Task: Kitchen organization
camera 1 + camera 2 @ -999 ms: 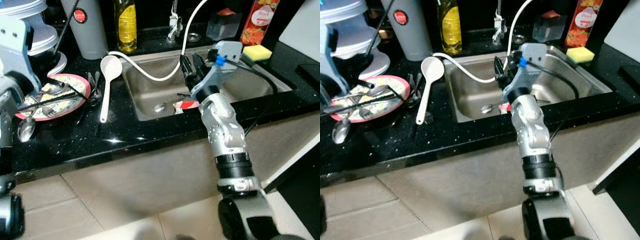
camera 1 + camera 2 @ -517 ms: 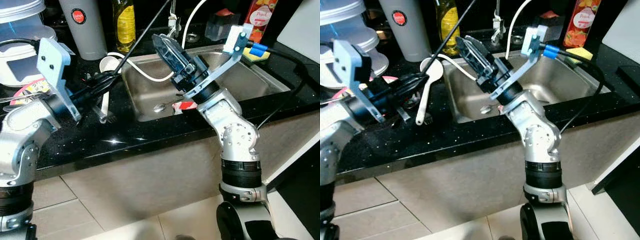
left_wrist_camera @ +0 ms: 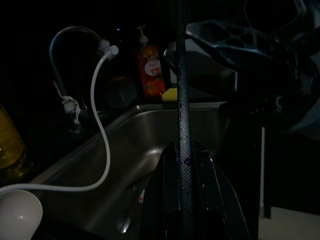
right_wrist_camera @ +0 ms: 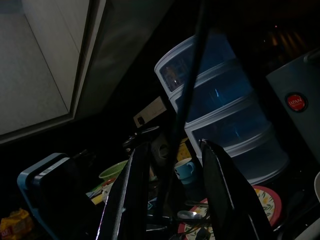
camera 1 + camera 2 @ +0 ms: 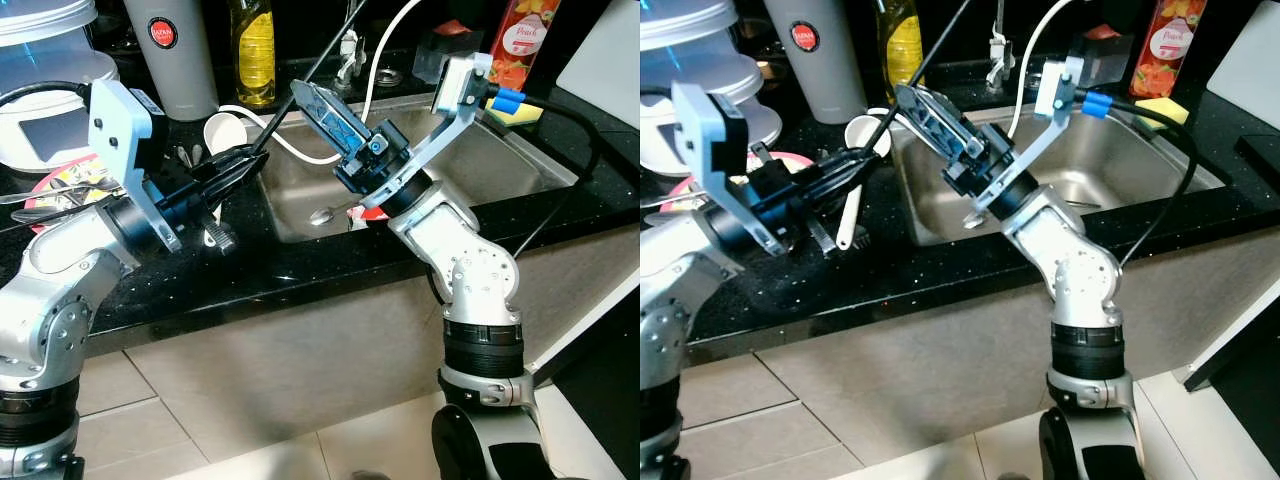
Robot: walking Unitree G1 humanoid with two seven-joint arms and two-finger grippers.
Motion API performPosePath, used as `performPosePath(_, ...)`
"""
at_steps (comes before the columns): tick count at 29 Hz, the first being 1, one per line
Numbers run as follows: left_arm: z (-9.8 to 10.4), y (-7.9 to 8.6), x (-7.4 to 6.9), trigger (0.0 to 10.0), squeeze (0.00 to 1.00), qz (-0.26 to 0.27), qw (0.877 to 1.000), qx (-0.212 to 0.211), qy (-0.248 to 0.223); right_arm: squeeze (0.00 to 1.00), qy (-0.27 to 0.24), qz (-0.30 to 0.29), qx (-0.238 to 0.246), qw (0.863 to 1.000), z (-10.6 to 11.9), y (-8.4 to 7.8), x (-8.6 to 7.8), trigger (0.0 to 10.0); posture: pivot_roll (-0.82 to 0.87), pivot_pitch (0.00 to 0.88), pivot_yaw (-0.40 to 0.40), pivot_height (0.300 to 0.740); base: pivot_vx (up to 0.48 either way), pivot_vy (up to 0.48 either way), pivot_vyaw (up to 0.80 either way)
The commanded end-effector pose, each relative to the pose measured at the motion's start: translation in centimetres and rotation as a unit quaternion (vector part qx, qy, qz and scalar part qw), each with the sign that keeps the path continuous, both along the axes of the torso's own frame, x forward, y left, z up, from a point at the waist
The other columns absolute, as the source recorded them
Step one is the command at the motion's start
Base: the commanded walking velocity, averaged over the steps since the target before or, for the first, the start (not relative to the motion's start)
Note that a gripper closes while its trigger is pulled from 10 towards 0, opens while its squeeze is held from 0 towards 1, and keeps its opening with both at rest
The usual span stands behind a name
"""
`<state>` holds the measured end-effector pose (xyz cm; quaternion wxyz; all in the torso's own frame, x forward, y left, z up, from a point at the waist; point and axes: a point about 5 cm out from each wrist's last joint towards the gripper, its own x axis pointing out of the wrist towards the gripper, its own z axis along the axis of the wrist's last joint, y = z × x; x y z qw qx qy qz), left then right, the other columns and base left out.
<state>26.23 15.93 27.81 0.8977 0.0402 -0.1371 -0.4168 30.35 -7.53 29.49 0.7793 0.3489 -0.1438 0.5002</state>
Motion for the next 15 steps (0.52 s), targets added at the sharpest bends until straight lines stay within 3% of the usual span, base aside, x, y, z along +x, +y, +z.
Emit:
performPosePath(1,-0.31,-0.54,-0.27,10.0,0.00,-0.014,1.000,-0.004,0.009,0.00,0.000,0.002,-0.001,1.000,0.06,-0.13,-0.25,10.0,-0.04,0.000,-0.003,0.740,0.000,0.000,0.00)
performPosePath(2,-0.41,-0.56,-0.27,10.0,0.00,-0.014,1.000,-0.002,0.011,0.00,0.001,0.002,0.000,1.000,0.07,-0.17,-0.24,10.0,-0.04,0.000,-0.003,0.740,0.000,0.000,0.00)
performPosePath(3,-0.48,-0.56,-0.25,10.0,0.00,-0.012,1.000,-0.001,0.013,0.00,0.001,0.002,0.000,1.000,0.08,-0.19,-0.24,7.5,-0.04,0.000,-0.003,0.740,0.000,0.000,0.00)
performPosePath(4,-0.52,-0.54,-0.22,10.0,0.00,-0.011,1.000,0.000,0.015,0.00,0.003,0.001,0.002,1.000,0.09,-0.24,-0.21,2.8,-0.04,0.000,-0.002,0.740,0.000,0.000,0.00)
performPosePath(5,-0.52,-0.54,-0.22,10.0,0.00,-0.011,1.000,0.000,0.015,0.00,0.003,0.001,0.002,1.000,0.09,-0.24,-0.21,2.8,-0.04,0.000,-0.002,0.740,0.000,0.000,0.00)
performPosePath(7,-0.53,-0.51,-0.20,10.0,0.00,-0.009,1.000,0.000,0.016,0.00,0.006,0.002,0.005,1.000,0.11,-0.36,-0.20,0.0,-0.03,0.000,0.000,0.740,0.000,0.000,0.00)
performPosePath(15,-0.42,-0.52,-0.18,10.0,0.00,0.001,1.000,0.008,0.011,0.00,0.007,0.005,0.009,1.000,0.21,-0.47,-0.34,0.0,-0.03,0.000,0.001,0.740,0.000,0.000,0.00)
